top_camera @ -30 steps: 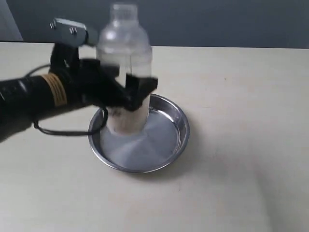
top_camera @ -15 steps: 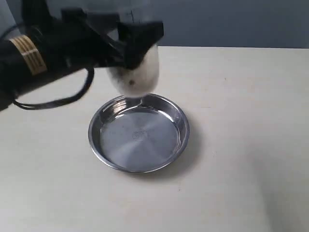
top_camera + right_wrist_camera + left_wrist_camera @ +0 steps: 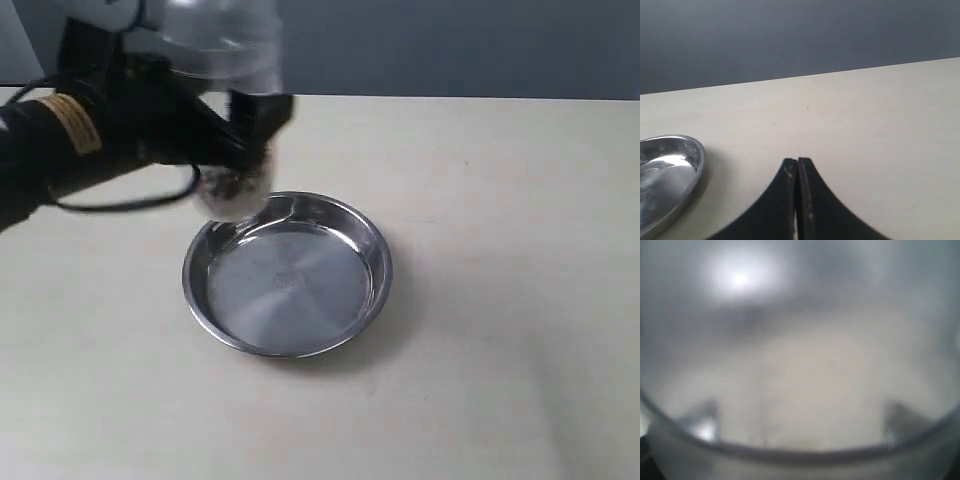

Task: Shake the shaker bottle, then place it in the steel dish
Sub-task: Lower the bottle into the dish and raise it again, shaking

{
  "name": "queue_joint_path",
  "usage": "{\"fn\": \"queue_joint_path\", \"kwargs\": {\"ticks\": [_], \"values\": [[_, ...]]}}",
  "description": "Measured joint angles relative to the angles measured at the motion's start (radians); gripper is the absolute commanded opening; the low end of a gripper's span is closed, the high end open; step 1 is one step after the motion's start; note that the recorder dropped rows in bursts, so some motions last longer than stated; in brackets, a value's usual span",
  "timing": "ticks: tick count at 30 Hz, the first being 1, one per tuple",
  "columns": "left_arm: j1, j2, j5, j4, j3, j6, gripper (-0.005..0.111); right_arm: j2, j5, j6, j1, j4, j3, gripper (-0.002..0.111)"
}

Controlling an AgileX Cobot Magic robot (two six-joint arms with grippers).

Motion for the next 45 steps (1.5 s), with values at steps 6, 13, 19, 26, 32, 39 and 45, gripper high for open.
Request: {"fn": "queue_joint_path", "kwargs": {"ticks": [6, 13, 19, 26, 32, 39, 45], "values": [[-0.012, -0.001, 0.185, -0.089, 0.020, 0.021, 0.000, 0.000, 0.002, 0.000, 0.000, 0.000, 0.000, -0.001], [-0.003, 0.049, 0.015, -0.089, 0.031, -0.182, 0.000, 0.000, 0.002, 0.000, 0.000, 0.000, 0.000, -0.001], [0.035, 0.111, 0.182, 0.393, -0.031, -0.510, 0.000, 0.000, 0.002, 0.000, 0.000, 0.000, 0.000, -0.001], [0.005, 0.125, 0.169, 0.258, 0.009, -0.395, 0.000, 0.000, 0.002, 0.000, 0.000, 0.000, 0.000, -0.001], [-0.057, 0.053, 0.080, 0.331, -0.079, -0.369, 0.000, 0.000, 0.002, 0.000, 0.000, 0.000, 0.000, -0.001], [-0.053, 0.060, -0.028, 0.279, -0.079, -0.350, 0.000, 0.000, 0.002, 0.000, 0.000, 0.000, 0.000, -0.001], [-0.059, 0.130, -0.041, 0.313, -0.058, -0.405, 0.000, 0.000, 0.002, 0.000, 0.000, 0.000, 0.000, -0.001]]}}
